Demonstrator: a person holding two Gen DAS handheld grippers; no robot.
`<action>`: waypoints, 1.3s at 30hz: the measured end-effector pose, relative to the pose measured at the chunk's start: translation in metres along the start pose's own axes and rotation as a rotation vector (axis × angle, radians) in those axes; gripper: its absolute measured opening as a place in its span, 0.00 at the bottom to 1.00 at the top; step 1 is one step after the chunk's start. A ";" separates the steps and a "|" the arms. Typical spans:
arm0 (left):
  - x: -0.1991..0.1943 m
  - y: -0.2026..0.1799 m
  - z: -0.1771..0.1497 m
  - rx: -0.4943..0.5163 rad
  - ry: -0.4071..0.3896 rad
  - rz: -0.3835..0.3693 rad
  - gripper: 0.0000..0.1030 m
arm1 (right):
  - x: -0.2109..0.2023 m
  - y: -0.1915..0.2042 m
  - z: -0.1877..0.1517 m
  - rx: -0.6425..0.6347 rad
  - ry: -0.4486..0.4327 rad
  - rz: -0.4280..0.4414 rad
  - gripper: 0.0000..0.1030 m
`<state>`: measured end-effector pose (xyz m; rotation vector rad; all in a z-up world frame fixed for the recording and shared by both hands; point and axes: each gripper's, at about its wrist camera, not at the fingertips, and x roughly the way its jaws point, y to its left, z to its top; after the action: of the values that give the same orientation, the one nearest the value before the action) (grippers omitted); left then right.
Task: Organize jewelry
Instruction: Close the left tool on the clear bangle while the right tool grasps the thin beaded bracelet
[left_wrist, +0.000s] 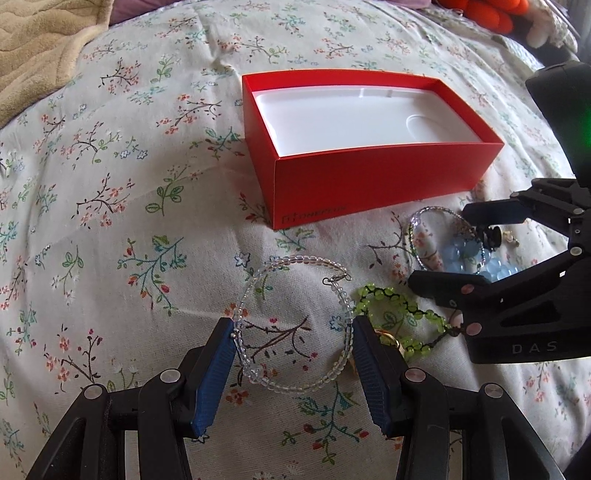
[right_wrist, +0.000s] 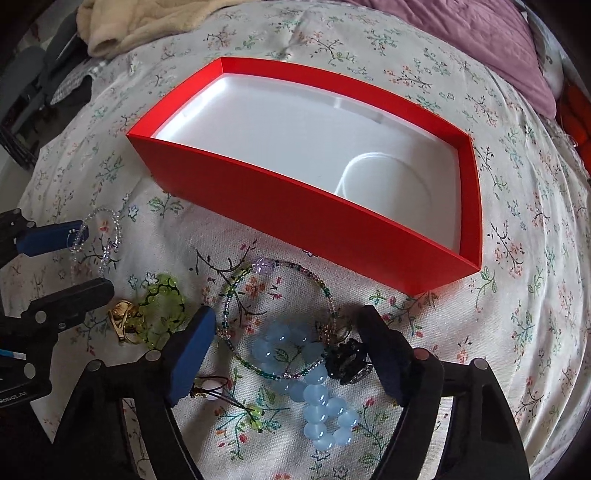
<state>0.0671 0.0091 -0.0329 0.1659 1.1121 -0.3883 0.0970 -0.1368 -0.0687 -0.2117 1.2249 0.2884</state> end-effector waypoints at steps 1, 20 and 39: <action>0.000 0.000 0.000 0.000 0.000 0.001 0.52 | 0.000 0.000 0.001 0.001 -0.002 0.003 0.74; -0.004 -0.001 0.001 -0.012 -0.019 0.024 0.52 | -0.022 -0.017 -0.008 0.082 -0.007 0.092 0.30; 0.003 -0.011 0.003 0.010 -0.007 0.023 0.52 | -0.017 -0.042 -0.005 0.213 0.025 0.056 0.72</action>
<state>0.0663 -0.0026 -0.0336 0.1862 1.1009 -0.3734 0.1014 -0.1802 -0.0544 0.0028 1.2776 0.2022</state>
